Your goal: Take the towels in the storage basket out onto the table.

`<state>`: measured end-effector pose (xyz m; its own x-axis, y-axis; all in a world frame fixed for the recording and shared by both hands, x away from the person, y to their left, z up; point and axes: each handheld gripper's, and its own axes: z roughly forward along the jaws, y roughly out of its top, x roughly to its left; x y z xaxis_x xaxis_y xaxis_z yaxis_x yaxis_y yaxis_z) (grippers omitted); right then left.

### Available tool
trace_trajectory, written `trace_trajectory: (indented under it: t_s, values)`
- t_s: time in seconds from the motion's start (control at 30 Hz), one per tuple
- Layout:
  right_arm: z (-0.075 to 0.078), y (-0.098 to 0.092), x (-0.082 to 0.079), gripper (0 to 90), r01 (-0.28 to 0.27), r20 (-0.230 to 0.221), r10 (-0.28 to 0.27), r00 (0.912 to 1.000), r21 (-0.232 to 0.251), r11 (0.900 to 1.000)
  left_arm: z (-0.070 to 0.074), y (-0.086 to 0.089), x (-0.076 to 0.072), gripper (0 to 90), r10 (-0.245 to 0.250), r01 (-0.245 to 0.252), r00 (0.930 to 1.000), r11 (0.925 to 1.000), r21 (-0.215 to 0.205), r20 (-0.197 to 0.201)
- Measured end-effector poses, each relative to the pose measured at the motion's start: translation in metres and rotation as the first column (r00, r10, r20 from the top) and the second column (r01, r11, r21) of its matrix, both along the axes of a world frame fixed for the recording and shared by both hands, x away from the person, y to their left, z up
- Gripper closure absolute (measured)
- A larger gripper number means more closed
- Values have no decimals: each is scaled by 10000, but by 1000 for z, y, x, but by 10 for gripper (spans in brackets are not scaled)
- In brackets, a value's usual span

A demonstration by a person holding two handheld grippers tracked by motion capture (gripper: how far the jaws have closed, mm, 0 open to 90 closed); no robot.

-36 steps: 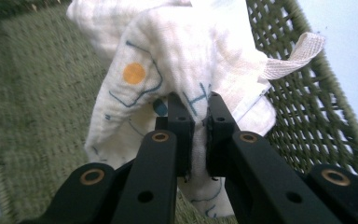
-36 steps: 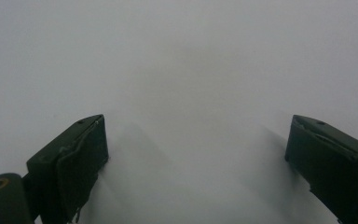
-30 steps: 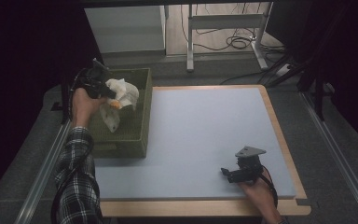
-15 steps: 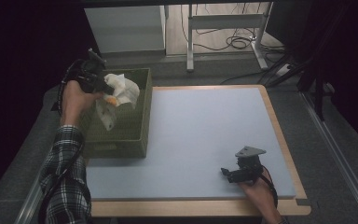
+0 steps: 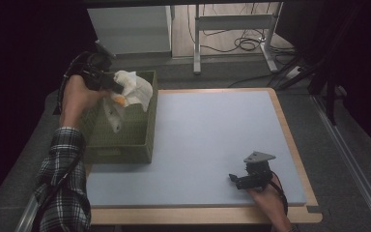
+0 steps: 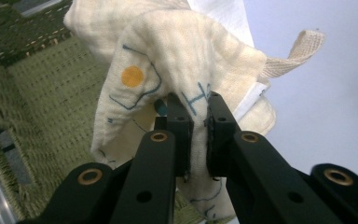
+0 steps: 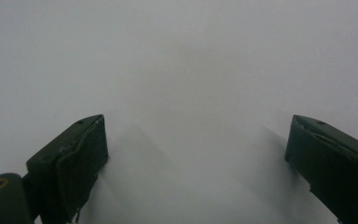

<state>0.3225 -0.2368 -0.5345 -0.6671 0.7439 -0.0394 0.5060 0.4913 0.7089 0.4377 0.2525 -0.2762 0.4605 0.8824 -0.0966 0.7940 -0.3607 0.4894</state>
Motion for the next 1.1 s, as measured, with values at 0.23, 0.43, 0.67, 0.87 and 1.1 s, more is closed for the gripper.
trace_trajectory:
  t_s: [0.23, 0.43, 0.67, 0.87, 1.1]
  values:
    - [0, 0, 0, 57, -12, -12, 12, 10000, -12, 10000, 11, -20, -3, 832, -483, 483, 9988, 9988, -30, -11]
    - [0, 0, 0, 57, -11, -12, 11, 10000, -12, 10000, 17, -42, -2, 831, -912, 912, 9958, 9958, 19, -86]
    - [0, 0, 0, 57, -9, -13, 9, 10000, -2, 10000, 22, -66, 0, 830, -1372, 1372, 9904, 9905, -3, -160]
    - [0, 0, 0, 57, -8, -17, 8, 10000, -3, 10000, 19, -94, 6, 829, -1924, 1922, 9811, 9813, -144, -223]
    - [0, 0, 0, 57, -6, -24, 6, 10000, 11, 10000, 10, -126, 11, 826, -2416, 2404, 9700, 9698, -406, -283]
